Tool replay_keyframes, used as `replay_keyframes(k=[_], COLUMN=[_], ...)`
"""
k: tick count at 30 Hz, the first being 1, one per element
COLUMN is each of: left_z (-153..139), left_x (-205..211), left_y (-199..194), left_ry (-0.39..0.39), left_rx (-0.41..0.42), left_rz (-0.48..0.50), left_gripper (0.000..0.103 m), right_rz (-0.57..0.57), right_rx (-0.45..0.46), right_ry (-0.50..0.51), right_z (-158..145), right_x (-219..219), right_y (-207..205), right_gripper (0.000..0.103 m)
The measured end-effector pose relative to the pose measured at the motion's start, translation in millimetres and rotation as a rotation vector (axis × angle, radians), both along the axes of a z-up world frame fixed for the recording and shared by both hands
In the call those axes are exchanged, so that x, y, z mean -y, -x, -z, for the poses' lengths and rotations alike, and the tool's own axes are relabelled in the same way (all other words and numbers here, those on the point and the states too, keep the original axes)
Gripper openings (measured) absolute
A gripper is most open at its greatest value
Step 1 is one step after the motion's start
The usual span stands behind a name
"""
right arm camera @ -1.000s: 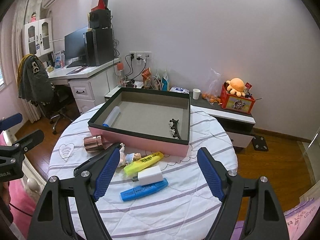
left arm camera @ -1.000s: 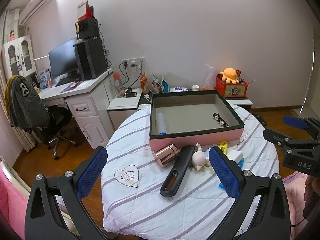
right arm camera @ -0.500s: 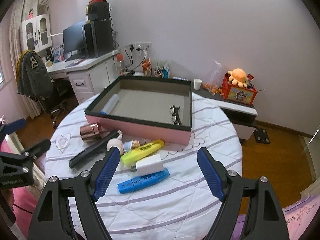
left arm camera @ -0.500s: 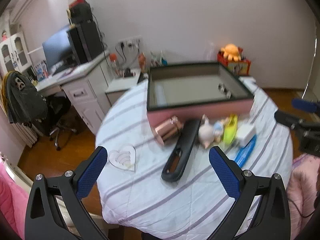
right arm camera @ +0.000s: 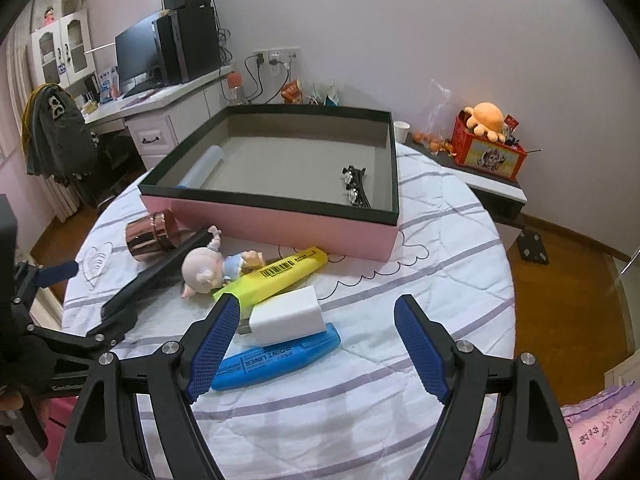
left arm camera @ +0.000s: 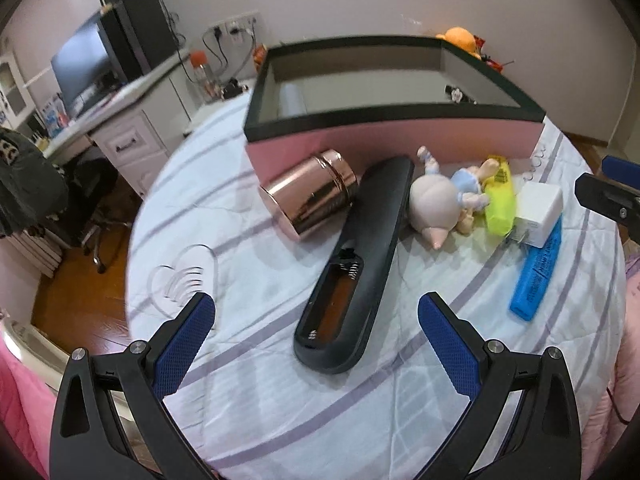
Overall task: Organize rigid objects
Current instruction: 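Withdraw the right gripper and move the left gripper toward the black remote, then close the left gripper on the black TV remote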
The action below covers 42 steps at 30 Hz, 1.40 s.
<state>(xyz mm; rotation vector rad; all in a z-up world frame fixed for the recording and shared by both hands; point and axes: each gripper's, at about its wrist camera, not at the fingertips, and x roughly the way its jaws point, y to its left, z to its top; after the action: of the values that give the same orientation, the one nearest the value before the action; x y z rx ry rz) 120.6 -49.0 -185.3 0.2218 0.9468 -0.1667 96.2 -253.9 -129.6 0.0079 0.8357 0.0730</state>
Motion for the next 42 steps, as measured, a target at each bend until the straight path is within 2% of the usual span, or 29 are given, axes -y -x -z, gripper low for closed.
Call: replay_keyframes(k=[2, 5, 6, 9, 19, 25, 28, 31, 36, 38, 40, 42], left_z=[5.6, 14.5, 16.9, 14.5, 9.4, 9.5, 9.8, 10.1, 3.7, 3.3, 4.7, 4.1], left_x=[1.2, 2.5, 1.3, -0.8, -14.7, -12.5, -14.3, -22.3, -40.1, -47.1, -53.1, -57.1], left_y=[-5.1, -12.4, -14.4, -15.6, 2.6, 24.2, 33.2, 34.1, 32.1, 29.8, 25.7, 24.4], left_ry=[0.015, 0.033, 0.061, 0.101, 0.221, 0.227, 0.268, 0.299, 0.302, 0.294, 0.262, 0.234], left_rx=[-0.018, -0.057, -0.075, -0.08, -0.13, -0.144, -0.163, -0.171, -0.144, -0.137, -0.127, -0.104], left_rz=[0.011, 0.017, 0.025, 0.046, 0.073, 0.086, 0.097, 0.067, -0.007, -0.036, -0.075, -0.103], left_gripper=[0.096, 0.071, 0.058, 0.043, 0.037, 0.036, 0.036, 0.036, 0.037, 0.041, 0.06, 0.067], right_rz=[0.001, 0.004, 0.005, 0.005, -0.013, -0.028, -0.035, -0.04, -0.052, -0.054, -0.052, -0.052], right_rx=[-0.008, -0.022, -0.025, -0.031, -0.041, -0.036, -0.032, -0.027, -0.028, -0.029, -0.028, -0.029], right_ry=[-0.003, -0.005, -0.005, -0.005, 0.002, 0.008, 0.009, 0.007, 0.01, 0.007, 0.008, 0.007], right_z=[4.1, 10.1, 11.1, 13.5, 11.9, 8.4, 6.7, 5.9, 5.1, 4.8, 4.9, 5.3], right_x=[0.6, 1.3, 0.9, 1.8, -10.0, -17.8, -19.4, -21.0, -24.7, -24.7, -25.0, -25.4], right_y=[-3.4, -9.1, -9.7, -12.3, -9.3, 5.1, 12.5, 18.6, 24.1, 23.3, 21.9, 20.9], right_gripper=[0.081, 0.081, 0.081, 0.081, 0.081, 0.081, 0.081, 0.081, 0.081, 0.081, 0.081, 0.081])
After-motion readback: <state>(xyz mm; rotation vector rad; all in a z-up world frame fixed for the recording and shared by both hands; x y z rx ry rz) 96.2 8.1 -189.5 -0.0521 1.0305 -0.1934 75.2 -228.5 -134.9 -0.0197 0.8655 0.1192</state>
